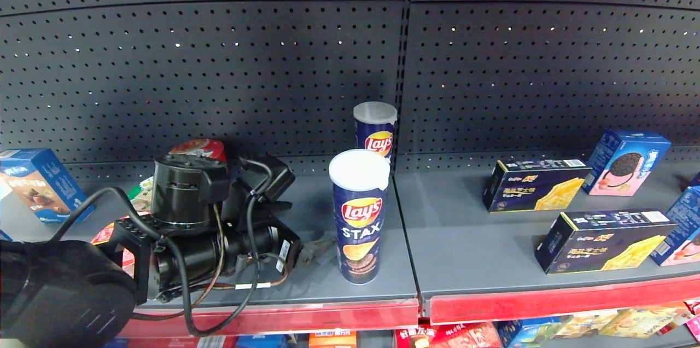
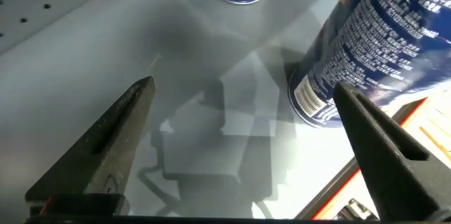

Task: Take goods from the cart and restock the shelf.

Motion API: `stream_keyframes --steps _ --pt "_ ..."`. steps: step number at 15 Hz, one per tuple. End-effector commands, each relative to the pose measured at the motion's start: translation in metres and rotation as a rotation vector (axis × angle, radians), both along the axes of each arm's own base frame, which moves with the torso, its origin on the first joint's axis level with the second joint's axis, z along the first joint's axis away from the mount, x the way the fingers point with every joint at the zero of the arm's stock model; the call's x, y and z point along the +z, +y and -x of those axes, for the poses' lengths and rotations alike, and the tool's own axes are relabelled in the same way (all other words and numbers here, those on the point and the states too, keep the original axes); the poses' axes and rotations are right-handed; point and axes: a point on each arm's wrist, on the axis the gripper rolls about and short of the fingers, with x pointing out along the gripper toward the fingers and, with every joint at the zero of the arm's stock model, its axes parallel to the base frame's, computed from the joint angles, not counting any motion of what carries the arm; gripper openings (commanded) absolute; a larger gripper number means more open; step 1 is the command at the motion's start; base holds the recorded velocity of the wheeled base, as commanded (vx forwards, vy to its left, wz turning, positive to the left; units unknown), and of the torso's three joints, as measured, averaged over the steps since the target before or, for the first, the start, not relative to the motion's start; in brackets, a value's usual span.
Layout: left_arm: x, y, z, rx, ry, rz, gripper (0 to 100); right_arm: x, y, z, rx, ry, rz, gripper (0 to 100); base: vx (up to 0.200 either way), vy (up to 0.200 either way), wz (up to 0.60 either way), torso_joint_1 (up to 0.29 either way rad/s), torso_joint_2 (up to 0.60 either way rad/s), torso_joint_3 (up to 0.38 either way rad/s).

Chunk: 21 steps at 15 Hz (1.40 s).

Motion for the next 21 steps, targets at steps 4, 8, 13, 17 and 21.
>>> stream_keyframes --steps 4,8,13,17,21 --pt "-0.001 -0.013 -0.004 -0.026 0.006 0.007 100 0.000 0.000 0.000 0.000 0.001 0.000 100 0.000 0.000 0.00 0.000 0.00 0.000" --pt "-0.003 -0.022 -0.005 -0.029 0.009 0.008 100 0.000 0.000 0.000 0.000 0.001 0.000 100 0.000 0.000 0.00 0.000 0.00 0.000" --pt "-0.005 -0.028 -0.005 -0.023 0.026 0.018 100 0.000 0.000 0.000 0.000 0.001 0.000 100 0.000 0.000 0.00 0.000 0.00 0.000" --pt "-0.004 -0.020 -0.011 0.024 0.014 0.015 100 0.000 0.000 0.000 0.000 0.001 0.000 100 0.000 0.000 0.00 0.000 0.00 0.000" --pt "0.044 0.021 -0.042 0.211 -0.161 0.057 100 0.000 0.000 0.000 0.000 0.001 0.000 100 0.000 0.000 0.00 0.000 0.00 0.000"
